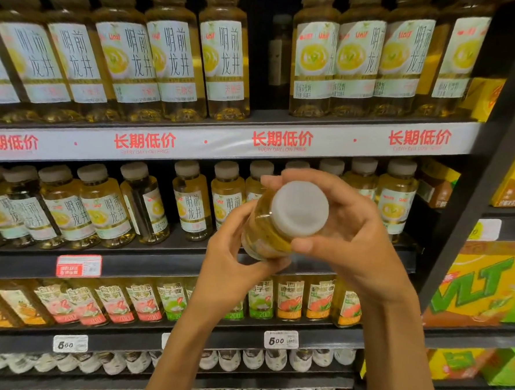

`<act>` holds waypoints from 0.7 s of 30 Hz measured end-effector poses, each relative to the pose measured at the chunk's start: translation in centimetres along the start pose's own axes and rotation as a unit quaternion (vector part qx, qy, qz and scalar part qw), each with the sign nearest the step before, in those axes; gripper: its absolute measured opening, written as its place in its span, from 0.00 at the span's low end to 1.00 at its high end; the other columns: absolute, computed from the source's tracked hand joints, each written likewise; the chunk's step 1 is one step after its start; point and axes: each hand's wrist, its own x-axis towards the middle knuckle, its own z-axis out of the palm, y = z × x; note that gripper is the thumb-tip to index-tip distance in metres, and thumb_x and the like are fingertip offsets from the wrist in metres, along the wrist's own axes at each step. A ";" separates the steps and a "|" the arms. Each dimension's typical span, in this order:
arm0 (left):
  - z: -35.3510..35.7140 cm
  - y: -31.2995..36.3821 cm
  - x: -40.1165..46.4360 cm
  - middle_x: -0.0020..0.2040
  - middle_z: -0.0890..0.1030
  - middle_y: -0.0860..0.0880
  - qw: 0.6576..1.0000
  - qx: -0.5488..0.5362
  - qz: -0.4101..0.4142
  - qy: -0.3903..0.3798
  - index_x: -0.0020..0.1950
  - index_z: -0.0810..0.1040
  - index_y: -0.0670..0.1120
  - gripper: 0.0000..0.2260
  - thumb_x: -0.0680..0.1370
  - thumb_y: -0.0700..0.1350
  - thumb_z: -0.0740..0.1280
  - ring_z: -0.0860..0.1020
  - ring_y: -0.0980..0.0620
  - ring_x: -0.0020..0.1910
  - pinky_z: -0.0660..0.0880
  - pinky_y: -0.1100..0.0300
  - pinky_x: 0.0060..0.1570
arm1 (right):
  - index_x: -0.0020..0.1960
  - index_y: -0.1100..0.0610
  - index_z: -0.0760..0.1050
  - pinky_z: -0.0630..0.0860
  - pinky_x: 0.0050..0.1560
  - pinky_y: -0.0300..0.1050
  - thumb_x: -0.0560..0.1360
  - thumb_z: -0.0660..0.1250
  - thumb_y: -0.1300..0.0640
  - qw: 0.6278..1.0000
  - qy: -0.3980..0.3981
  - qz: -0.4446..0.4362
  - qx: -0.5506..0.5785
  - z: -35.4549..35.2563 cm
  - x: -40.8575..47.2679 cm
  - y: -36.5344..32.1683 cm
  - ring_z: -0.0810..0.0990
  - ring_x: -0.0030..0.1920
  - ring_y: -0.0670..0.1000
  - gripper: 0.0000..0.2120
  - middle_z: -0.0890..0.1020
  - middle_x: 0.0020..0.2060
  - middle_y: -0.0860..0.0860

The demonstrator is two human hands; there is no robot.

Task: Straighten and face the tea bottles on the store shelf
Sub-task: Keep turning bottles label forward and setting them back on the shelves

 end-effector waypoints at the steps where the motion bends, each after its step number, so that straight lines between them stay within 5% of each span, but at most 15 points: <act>1: 0.0 0.1 0.1 0.59 0.79 0.62 1.000 0.006 0.006 0.001 0.59 0.73 0.70 0.30 0.63 0.47 0.77 0.76 0.60 0.61 0.73 0.69 0.55 | 0.63 0.56 0.74 0.73 0.62 0.49 0.67 0.72 0.65 1.000 -0.010 -0.007 -0.009 0.0 0.0 -0.2 0.75 0.64 0.57 0.25 0.80 0.60 0.53; 6: -0.3 0.0 0.4 0.60 0.79 0.60 1.000 0.009 0.019 -0.011 0.60 0.73 0.68 0.31 0.63 0.47 0.78 0.76 0.58 0.62 0.73 0.69 0.55 | 0.62 0.54 0.75 0.73 0.60 0.47 0.65 0.72 0.64 0.999 0.004 -0.032 -0.003 -0.2 0.3 -0.5 0.76 0.62 0.56 0.25 0.81 0.58 0.51; 10: -0.2 0.1 0.2 0.60 0.80 0.53 0.998 -0.005 -0.011 -0.054 0.66 0.73 0.52 0.32 0.64 0.47 0.79 0.78 0.52 0.60 0.76 0.62 0.56 | 0.64 0.54 0.73 0.76 0.58 0.51 0.68 0.74 0.47 0.996 0.044 0.000 0.073 -0.1 1.3 0.1 0.79 0.59 0.56 0.27 0.80 0.58 0.52; 13: 0.1 0.1 0.3 0.59 0.81 0.55 0.998 -0.022 -0.034 -0.058 0.67 0.71 0.55 0.34 0.63 0.49 0.78 0.79 0.54 0.59 0.76 0.60 0.58 | 0.64 0.57 0.71 0.78 0.56 0.52 0.70 0.70 0.40 0.992 0.077 0.022 0.098 -0.1 2.3 0.3 0.82 0.55 0.55 0.30 0.82 0.55 0.53; 17: 0.7 0.8 1.2 0.57 0.82 0.57 0.998 -0.048 -0.042 -0.022 0.62 0.73 0.56 0.28 0.63 0.52 0.76 0.80 0.57 0.57 0.76 0.64 0.54 | 0.60 0.59 0.74 0.79 0.53 0.49 0.77 0.64 0.48 0.986 0.146 0.039 0.069 -0.7 4.0 0.3 0.83 0.50 0.53 0.17 0.84 0.49 0.52; 21: 0.7 1.5 2.7 0.58 0.80 0.60 0.999 -0.033 -0.010 0.005 0.61 0.72 0.56 0.23 0.68 0.52 0.73 0.78 0.61 0.59 0.74 0.69 0.53 | 0.60 0.59 0.74 0.79 0.52 0.47 0.77 0.59 0.50 0.984 0.173 0.033 0.037 -1.3 6.7 -0.5 0.83 0.51 0.53 0.17 0.84 0.49 0.53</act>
